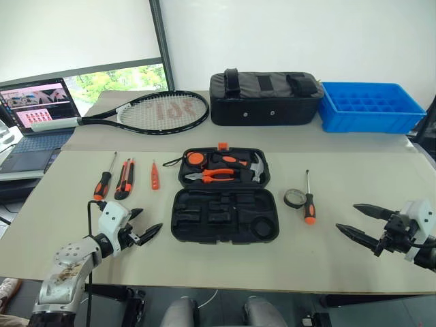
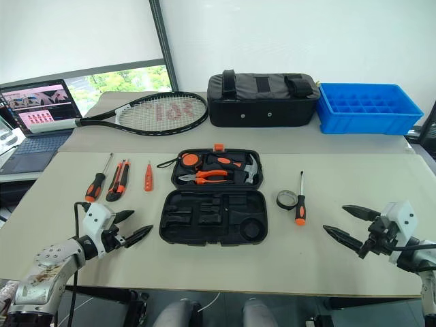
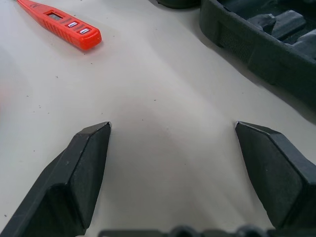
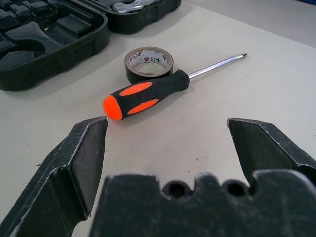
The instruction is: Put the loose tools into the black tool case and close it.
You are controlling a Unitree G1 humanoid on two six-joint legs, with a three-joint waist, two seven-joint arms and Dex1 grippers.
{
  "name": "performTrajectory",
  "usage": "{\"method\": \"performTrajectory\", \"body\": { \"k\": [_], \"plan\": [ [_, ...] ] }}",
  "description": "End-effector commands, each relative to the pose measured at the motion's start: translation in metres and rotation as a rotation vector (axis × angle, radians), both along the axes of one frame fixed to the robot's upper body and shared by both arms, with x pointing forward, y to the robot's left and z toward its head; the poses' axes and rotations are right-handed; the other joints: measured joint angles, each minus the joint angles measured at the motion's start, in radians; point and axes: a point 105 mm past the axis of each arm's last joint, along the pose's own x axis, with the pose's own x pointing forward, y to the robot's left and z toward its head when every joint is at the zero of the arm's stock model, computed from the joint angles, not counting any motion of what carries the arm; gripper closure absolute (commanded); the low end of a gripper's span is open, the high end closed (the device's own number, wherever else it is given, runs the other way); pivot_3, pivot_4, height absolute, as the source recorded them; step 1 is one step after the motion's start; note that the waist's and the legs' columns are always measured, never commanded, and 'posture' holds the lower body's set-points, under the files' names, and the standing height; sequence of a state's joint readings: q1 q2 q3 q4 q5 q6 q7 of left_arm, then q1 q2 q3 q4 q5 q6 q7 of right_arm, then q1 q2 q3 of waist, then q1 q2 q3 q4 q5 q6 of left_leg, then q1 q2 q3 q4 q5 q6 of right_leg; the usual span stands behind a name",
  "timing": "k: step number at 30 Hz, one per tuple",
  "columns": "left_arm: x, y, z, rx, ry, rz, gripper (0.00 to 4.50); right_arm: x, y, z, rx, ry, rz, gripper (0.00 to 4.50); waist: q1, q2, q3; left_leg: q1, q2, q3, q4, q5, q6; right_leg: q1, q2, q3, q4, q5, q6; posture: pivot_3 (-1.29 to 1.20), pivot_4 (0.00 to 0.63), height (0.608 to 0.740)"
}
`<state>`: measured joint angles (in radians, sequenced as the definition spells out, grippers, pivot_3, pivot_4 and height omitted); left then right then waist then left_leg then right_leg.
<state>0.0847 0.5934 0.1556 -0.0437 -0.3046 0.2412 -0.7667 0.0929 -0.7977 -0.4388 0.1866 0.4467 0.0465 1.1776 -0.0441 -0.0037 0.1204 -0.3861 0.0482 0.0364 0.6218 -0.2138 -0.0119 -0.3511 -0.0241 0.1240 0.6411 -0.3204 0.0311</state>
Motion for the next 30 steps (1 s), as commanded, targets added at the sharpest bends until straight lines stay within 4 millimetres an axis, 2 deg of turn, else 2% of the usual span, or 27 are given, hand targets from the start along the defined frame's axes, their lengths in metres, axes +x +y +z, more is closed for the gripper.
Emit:
{"method": "performTrajectory", "body": {
  "k": [1,20,23,27,30],
  "plan": [
    [0.000,0.002,0.002,-0.004,0.002,0.009,0.22,0.000,-0.003,0.013,-0.035,-0.048,0.013,0.03,0.000,0.000,0.000,0.000,0.000,0.000,0.000,0.000,0.000,0.000,0.000,0.000,0.000,0.000,0.000,0.00,0.150,0.708],
    [0.014,0.004,0.012,-0.026,-0.043,0.015,0.22,-0.001,-0.001,0.023,-0.044,-0.088,0.018,0.03,0.001,0.000,0.000,0.000,-0.001,0.000,0.000,0.000,0.000,0.000,0.000,0.000,0.000,0.000,0.000,0.00,0.150,0.708],
    [0.021,0.006,0.029,-0.066,-0.107,0.021,0.22,-0.001,0.005,0.029,-0.035,-0.110,0.042,0.03,0.002,-0.001,0.000,0.000,-0.001,0.000,0.000,0.000,0.000,0.000,0.000,0.000,0.000,0.000,0.000,0.00,0.150,0.708],
    [0.035,0.014,0.065,-0.165,-0.227,0.089,0.22,0.001,0.029,0.047,0.001,-0.148,0.147,0.03,0.002,-0.002,0.001,-0.001,0.000,0.000,0.000,0.000,0.000,-0.001,0.000,-0.001,0.000,0.000,0.000,0.00,0.150,0.708],
    [0.047,0.031,0.082,-0.183,-0.292,0.207,0.22,0.002,0.050,0.059,0.036,-0.162,0.231,0.03,0.001,-0.002,0.001,-0.001,0.000,-0.001,0.000,0.000,0.000,0.000,0.001,-0.001,0.000,0.000,0.000,0.00,0.150,0.708]
  ]
}}
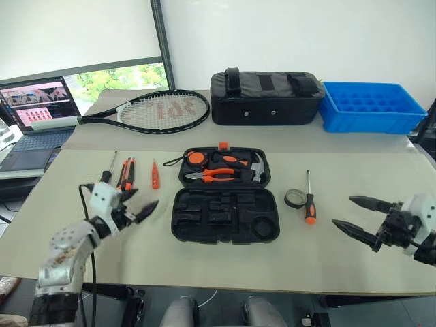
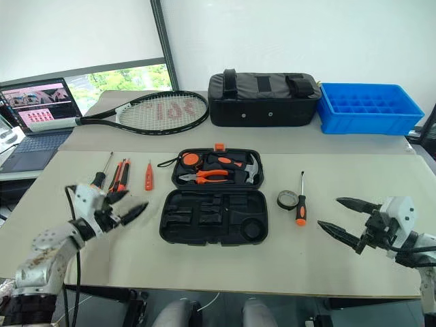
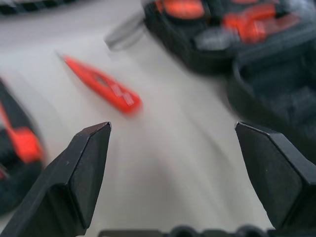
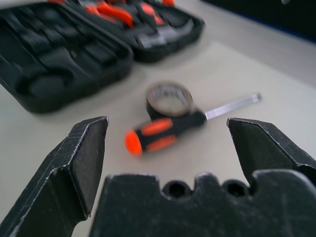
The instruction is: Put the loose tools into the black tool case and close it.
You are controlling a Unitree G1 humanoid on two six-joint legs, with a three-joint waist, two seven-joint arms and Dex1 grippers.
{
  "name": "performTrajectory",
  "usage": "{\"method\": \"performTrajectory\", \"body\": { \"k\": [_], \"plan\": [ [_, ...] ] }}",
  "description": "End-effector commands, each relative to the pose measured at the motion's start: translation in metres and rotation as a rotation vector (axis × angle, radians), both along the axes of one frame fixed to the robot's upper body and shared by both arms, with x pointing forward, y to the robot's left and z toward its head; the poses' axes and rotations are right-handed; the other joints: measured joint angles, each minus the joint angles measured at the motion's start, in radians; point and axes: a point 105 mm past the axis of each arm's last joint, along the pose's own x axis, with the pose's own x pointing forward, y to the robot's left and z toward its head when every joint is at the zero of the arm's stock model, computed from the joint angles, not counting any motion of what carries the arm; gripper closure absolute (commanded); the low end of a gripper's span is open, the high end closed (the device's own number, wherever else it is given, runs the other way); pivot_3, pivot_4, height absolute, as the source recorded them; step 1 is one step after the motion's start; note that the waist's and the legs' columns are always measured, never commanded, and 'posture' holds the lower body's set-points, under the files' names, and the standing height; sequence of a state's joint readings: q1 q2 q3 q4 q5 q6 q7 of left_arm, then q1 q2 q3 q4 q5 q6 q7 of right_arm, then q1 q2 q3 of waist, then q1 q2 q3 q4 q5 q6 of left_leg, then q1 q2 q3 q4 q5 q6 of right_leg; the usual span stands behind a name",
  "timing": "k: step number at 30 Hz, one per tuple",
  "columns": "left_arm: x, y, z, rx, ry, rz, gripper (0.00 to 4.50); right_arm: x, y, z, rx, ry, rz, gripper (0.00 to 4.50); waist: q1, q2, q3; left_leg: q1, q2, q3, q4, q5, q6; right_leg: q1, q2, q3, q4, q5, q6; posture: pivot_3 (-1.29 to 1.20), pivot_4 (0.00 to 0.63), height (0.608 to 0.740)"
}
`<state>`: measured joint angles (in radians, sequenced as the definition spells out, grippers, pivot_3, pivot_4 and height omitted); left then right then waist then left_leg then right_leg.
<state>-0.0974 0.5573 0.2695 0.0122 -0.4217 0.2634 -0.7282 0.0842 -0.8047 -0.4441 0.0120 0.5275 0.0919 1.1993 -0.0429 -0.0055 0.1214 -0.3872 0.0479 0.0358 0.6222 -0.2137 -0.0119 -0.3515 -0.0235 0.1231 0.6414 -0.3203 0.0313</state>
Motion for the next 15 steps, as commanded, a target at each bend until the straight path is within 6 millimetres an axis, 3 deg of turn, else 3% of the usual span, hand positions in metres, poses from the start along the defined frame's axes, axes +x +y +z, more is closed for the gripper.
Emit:
{"method": "performTrajectory", "body": {
  "k": [1,9,15],
  "plan": [
    [0.011,0.025,0.029,-0.030,-0.100,0.155,0.22,0.001,0.025,0.029,0.033,-0.060,0.114,0.03,-0.001,0.000,0.000,0.000,0.000,0.000,0.000,0.000,0.000,0.000,0.000,0.000,0.000,0.000,0.000,0.00,0.150,0.708],
    [0.020,0.081,0.027,0.033,-0.036,0.466,0.22,-0.005,0.065,0.054,0.108,-0.065,0.287,0.03,0.002,-0.003,0.001,-0.001,0.000,-0.002,0.000,0.000,0.000,0.000,0.000,-0.001,0.000,0.000,-0.001,0.00,0.150,0.708],
    [0.020,0.097,0.015,0.100,0.033,0.533,0.22,-0.013,0.072,0.057,0.123,-0.043,0.355,0.03,0.006,-0.004,0.001,-0.001,0.001,-0.003,0.000,0.000,0.000,0.000,0.000,-0.003,0.000,0.001,-0.001,0.00,0.150,0.708]
  ]
}}
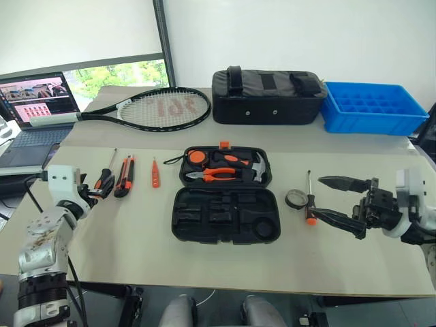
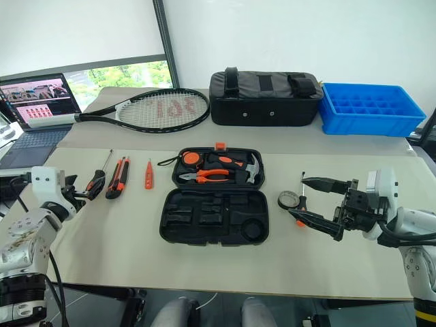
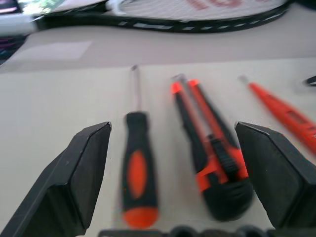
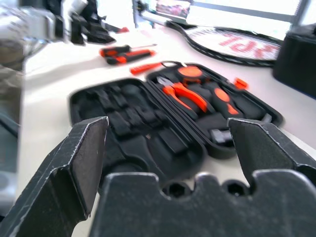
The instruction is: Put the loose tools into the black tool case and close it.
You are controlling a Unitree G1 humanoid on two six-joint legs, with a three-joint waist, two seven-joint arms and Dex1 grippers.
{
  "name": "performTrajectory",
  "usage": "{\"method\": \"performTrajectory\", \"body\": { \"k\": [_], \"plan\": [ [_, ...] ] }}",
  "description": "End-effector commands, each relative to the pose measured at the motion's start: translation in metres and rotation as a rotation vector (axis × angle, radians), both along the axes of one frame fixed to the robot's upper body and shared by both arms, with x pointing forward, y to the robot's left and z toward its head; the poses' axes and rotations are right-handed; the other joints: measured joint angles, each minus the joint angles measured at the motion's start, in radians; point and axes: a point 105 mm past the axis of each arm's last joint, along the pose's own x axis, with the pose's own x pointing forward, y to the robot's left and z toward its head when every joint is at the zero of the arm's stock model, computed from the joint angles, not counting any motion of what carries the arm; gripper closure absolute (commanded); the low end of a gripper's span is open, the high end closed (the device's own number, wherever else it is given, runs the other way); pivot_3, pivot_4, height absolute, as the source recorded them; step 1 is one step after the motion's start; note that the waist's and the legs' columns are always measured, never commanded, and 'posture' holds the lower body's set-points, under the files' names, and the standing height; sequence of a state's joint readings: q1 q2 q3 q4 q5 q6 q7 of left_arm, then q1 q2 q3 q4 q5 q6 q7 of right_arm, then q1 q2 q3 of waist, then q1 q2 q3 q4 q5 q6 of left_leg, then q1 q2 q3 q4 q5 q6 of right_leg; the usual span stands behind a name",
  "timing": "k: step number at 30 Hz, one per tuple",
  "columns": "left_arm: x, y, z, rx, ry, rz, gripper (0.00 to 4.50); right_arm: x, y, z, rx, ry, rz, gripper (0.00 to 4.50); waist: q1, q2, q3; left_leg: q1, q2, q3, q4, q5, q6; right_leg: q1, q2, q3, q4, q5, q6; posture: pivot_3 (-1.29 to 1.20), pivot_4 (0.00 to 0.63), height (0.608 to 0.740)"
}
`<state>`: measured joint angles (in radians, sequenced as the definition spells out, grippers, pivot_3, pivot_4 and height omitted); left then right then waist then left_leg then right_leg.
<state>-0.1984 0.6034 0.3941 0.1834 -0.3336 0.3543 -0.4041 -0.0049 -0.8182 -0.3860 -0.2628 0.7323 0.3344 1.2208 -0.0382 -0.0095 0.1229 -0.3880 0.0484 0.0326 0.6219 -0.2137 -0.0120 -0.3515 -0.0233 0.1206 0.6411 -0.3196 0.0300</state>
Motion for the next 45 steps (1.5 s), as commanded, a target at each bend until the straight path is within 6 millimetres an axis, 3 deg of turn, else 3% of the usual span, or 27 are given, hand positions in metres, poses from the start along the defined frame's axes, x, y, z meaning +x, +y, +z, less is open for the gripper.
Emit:
{"method": "performTrajectory", "body": {
  "k": [1,6,16,19,26,28,32,34,36,39,42,45],
  "plan": [
    [0.004,0.008,0.009,0.054,0.009,0.017,0.22,-0.007,0.005,0.012,-0.005,-0.028,0.057,0.03,0.003,0.000,0.000,0.000,0.000,0.000,0.000,0.000,0.000,0.000,0.000,0.000,0.000,0.000,0.000,0.00,0.150,0.708],
    [0.012,0.015,-0.006,0.067,0.083,0.052,0.22,-0.006,0.004,0.012,0.004,-0.033,0.055,0.03,0.009,0.000,0.000,0.000,-0.001,0.000,0.000,0.000,0.000,0.000,0.000,-0.001,0.000,0.000,0.000,0.00,0.150,0.708],
    [0.026,0.009,-0.029,0.031,0.203,0.021,0.22,-0.006,0.000,0.012,0.005,-0.050,0.042,0.03,0.018,0.001,-0.001,0.000,-0.001,0.000,-0.001,0.000,0.000,-0.001,0.000,-0.002,0.000,0.000,0.000,0.00,0.150,0.708],
    [0.027,0.013,-0.029,0.031,0.200,0.035,0.91,-0.007,-0.001,0.012,0.007,-0.057,0.037,0.00,0.021,0.001,-0.001,0.000,-0.001,0.000,-0.001,0.000,0.000,-0.001,0.000,-0.002,0.001,0.000,0.000,0.00,0.150,0.708],
    [0.026,0.020,-0.028,0.027,0.177,0.062,3.50,-0.004,-0.005,0.014,0.048,-0.072,0.014,0.00,0.015,0.001,-0.001,0.001,0.000,0.000,-0.001,0.000,0.000,-0.001,0.001,-0.002,0.001,0.000,0.000,0.00,0.150,0.708],
    [0.027,0.023,-0.024,0.029,0.157,0.071,3.53,-0.003,-0.005,0.016,0.066,-0.076,0.009,0.00,0.014,0.001,-0.001,0.001,0.000,0.000,-0.001,0.000,0.000,-0.001,0.001,-0.002,0.001,0.000,0.000,0.00,0.150,0.708],
    [0.034,0.031,0.028,-0.004,-0.035,0.056,3.53,-0.001,-0.008,0.019,0.061,-0.081,0.002,0.00,0.013,-0.002,0.001,0.001,0.000,0.000,-0.001,0.000,0.000,-0.001,0.002,-0.002,0.002,0.000,0.000,0.00,0.150,0.708],
    [0.038,0.025,0.052,-0.026,-0.139,-0.004,3.53,-0.002,-0.010,0.020,0.063,-0.081,-0.006,0.00,0.018,-0.003,0.001,0.000,0.001,0.000,-0.001,0.000,0.000,-0.002,0.002,-0.003,0.002,0.000,0.000,0.00,0.150,0.708],
    [0.041,0.006,0.073,-0.025,-0.224,-0.144,3.53,-0.002,-0.013,0.018,0.057,-0.076,-0.015,0.00,0.023,-0.003,0.001,0.000,0.001,0.000,-0.001,0.000,0.000,-0.002,0.001,-0.003,0.001,0.000,0.000,0.00,0.150,0.708],
    [0.038,-0.043,0.085,0.036,-0.261,-0.447,3.53,-0.003,-0.017,0.015,0.043,-0.070,-0.029,0.00,0.030,-0.002,0.000,0.000,-0.001,0.000,-0.001,0.000,0.000,-0.001,0.000,-0.003,0.001,0.000,0.000,0.00,0.150,0.708],
    [0.021,-0.115,0.070,0.172,-0.174,-0.872,3.53,-0.005,-0.024,0.014,0.031,-0.067,-0.057,0.00,0.034,-0.001,0.000,-0.001,-0.002,0.001,-0.001,0.000,0.000,-0.001,-0.001,-0.003,0.000,0.000,0.000,0.00,0.150,0.708],
    [0.007,-0.153,0.050,0.276,-0.085,-1.138,3.53,-0.008,-0.030,0.013,0.022,-0.061,-0.081,0.00,0.032,0.001,-0.001,-0.001,-0.003,0.002,-0.001,0.000,0.000,0.000,-0.001,-0.002,-0.001,0.000,-0.001,0.00,0.150,0.708]
  ]
}}
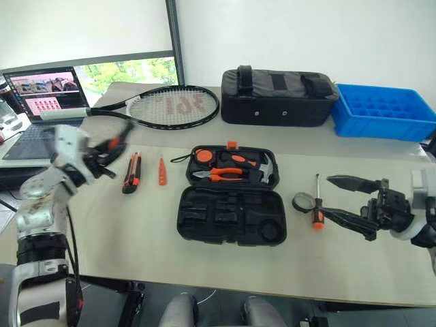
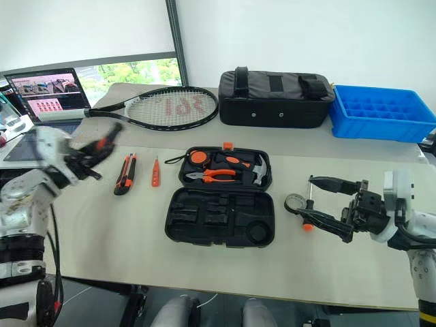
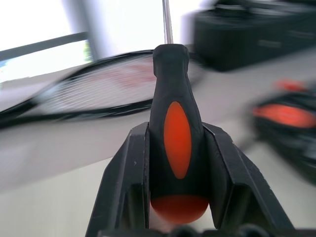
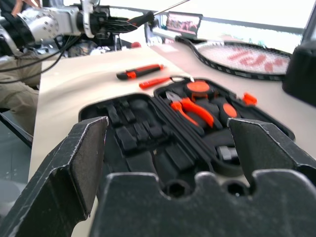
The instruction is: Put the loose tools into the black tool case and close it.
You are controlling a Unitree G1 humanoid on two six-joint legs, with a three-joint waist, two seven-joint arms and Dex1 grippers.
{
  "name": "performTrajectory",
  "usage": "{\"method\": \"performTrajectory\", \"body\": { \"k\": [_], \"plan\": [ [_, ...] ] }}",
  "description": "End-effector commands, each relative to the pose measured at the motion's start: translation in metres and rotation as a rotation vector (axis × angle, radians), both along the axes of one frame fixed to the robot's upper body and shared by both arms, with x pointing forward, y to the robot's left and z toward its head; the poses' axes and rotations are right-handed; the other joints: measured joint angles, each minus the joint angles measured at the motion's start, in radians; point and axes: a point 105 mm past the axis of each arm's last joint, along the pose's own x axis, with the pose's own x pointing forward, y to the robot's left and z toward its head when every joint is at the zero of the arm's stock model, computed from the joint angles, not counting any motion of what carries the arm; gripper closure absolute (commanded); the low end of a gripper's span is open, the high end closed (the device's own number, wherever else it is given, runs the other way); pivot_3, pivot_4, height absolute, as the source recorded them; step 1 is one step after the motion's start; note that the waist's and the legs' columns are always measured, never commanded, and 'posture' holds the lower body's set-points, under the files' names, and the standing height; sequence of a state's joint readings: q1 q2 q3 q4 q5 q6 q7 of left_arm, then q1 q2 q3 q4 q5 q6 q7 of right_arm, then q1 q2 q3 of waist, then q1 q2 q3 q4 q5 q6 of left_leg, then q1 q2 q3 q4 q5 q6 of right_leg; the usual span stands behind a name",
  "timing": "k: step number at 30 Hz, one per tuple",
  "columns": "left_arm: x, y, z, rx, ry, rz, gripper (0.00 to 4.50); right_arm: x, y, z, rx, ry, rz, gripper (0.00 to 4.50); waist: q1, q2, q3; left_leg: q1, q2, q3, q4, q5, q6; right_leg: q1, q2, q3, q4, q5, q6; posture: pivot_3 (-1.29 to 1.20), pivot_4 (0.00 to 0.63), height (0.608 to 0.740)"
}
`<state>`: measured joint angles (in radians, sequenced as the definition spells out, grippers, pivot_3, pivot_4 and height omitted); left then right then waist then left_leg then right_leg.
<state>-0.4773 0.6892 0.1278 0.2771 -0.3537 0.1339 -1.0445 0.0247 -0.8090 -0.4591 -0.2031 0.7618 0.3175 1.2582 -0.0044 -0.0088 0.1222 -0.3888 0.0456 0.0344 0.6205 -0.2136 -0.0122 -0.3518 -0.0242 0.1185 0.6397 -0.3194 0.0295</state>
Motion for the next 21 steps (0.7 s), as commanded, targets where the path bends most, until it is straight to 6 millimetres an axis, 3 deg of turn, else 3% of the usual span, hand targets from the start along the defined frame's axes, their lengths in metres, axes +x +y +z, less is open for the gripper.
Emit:
{"method": "performTrajectory", "body": {
  "k": [1,8,15,21],
  "plan": [
    [-0.018,-0.043,-0.013,0.170,0.013,-0.307,3.53,-0.005,-0.011,0.010,-0.035,-0.051,-0.042,0.00,-0.005,0.000,0.000,0.000,0.000,0.000,0.000,0.000,0.000,0.000,0.000,0.000,0.000,0.000,0.000,0.00,0.150,0.708],
    [-0.011,-0.068,-0.044,0.386,0.023,-0.508,3.53,-0.011,-0.014,0.005,-0.051,-0.033,-0.058,0.00,-0.023,-0.003,0.002,0.001,0.002,-0.001,0.000,0.000,0.000,0.000,0.005,0.002,0.002,-0.001,0.001,0.00,0.150,0.708],
    [0.003,-0.097,-0.046,0.415,0.004,-0.608,3.53,-0.019,-0.021,-0.001,-0.089,-0.008,-0.084,0.00,-0.011,-0.004,0.003,-0.002,0.002,-0.001,0.003,0.000,0.001,-0.001,0.004,0.002,0.001,-0.001,0.001,0.00,0.150,0.708],
    [-0.003,-0.100,-0.059,0.417,0.056,-0.653,3.53,-0.026,-0.021,-0.007,-0.100,0.010,-0.097,0.00,-0.015,-0.003,0.003,-0.002,0.002,-0.001,0.003,0.000,0.001,-0.001,0.005,0.002,0.001,-0.001,0.001,0.00,0.150,0.708]
  ]
}}
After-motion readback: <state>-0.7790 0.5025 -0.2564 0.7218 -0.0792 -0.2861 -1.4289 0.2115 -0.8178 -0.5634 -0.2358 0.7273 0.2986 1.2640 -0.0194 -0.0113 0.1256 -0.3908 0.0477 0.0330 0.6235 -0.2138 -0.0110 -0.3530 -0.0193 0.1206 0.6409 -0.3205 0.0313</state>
